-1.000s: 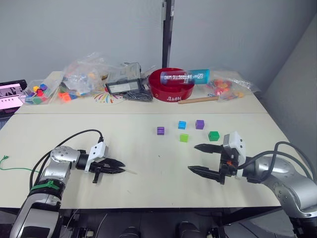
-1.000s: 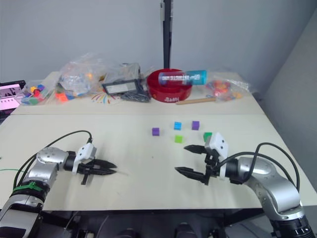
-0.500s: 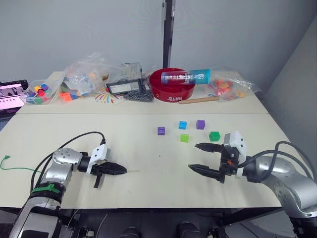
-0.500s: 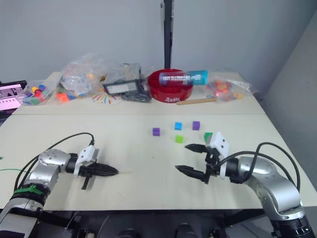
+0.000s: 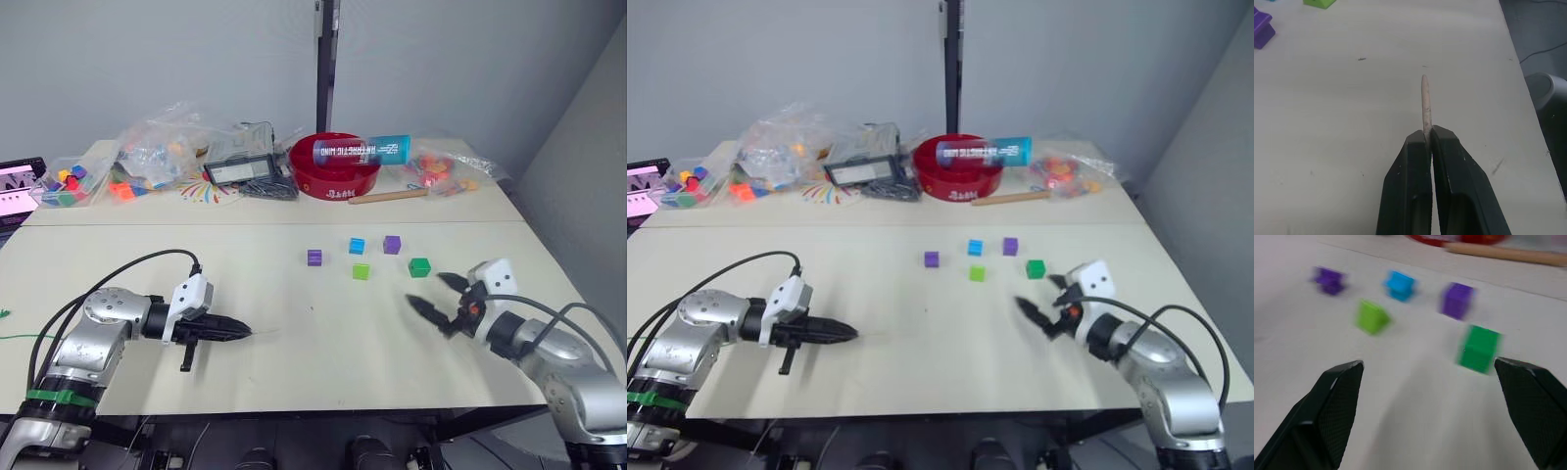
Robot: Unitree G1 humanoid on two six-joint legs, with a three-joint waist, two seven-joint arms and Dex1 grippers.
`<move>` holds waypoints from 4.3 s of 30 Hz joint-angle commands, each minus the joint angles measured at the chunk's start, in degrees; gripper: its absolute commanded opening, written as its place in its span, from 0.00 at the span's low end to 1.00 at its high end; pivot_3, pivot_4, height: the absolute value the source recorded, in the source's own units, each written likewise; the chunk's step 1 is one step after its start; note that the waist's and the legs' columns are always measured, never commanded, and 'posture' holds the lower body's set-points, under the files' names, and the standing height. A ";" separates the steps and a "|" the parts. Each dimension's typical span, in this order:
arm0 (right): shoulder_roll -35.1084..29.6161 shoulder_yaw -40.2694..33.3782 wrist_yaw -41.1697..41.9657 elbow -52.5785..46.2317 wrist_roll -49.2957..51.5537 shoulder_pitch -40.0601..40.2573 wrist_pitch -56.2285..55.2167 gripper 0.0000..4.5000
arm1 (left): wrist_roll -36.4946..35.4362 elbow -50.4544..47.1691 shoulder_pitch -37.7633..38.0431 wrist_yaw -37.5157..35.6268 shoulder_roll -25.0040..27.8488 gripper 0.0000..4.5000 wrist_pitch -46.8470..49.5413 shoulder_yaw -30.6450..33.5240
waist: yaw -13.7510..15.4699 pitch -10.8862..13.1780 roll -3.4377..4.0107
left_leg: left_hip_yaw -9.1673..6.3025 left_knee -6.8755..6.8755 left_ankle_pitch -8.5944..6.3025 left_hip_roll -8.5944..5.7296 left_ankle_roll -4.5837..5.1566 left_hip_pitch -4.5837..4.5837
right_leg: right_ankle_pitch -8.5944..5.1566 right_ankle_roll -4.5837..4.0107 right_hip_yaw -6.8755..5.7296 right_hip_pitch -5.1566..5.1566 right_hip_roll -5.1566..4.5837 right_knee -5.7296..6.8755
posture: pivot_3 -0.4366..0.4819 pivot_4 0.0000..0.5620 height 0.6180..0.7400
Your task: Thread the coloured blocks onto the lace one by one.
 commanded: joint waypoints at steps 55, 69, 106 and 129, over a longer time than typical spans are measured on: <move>24.36 23.71 -21.77 -32.85 -6.95 13.96 15.37 0.26 | -0.83 1.29 -4.71 0.57 0.02 0.00 1.66 0.41 | 0.00 0.03 0.05 | -0.19 -0.20 -0.02 0.02 0.02 -0.02 | -0.17 -0.07 -0.13 -0.07 0.02 0.06 | 0.48 0.27 0.92; 20.34 26.54 -13.70 -20.12 -6.72 10.17 12.83 0.26 | 0.11 3.22 -6.45 -1.60 0.38 0.00 1.00 -0.11 | -0.35 0.06 -0.07 | -0.11 -0.19 -0.01 0.04 0.01 0.01 | -0.23 -0.15 -0.08 -0.07 0.04 0.00 | 0.48 0.27 0.92; 6.38 21.64 7.17 -18.46 2.06 3.30 5.79 1.00 | -0.48 1.64 -3.81 -0.79 0.90 0.00 0.01 0.79 | -0.09 0.03 -0.25 | -0.20 -0.18 -0.05 0.07 0.09 0.07 | -0.29 -0.21 -0.14 -0.02 0.10 0.13 | 0.48 0.27 0.92; -6.36 32.88 57.86 20.73 -5.84 -34.82 -22.27 1.00 | -1.69 -4.81 0.64 0.83 2.99 0.00 2.78 3.74 | -0.18 0.27 -0.23 | -0.15 -0.15 -0.16 0.03 0.32 0.01 | -0.28 -0.23 -0.26 -0.09 -0.02 0.11 | 0.48 0.27 0.92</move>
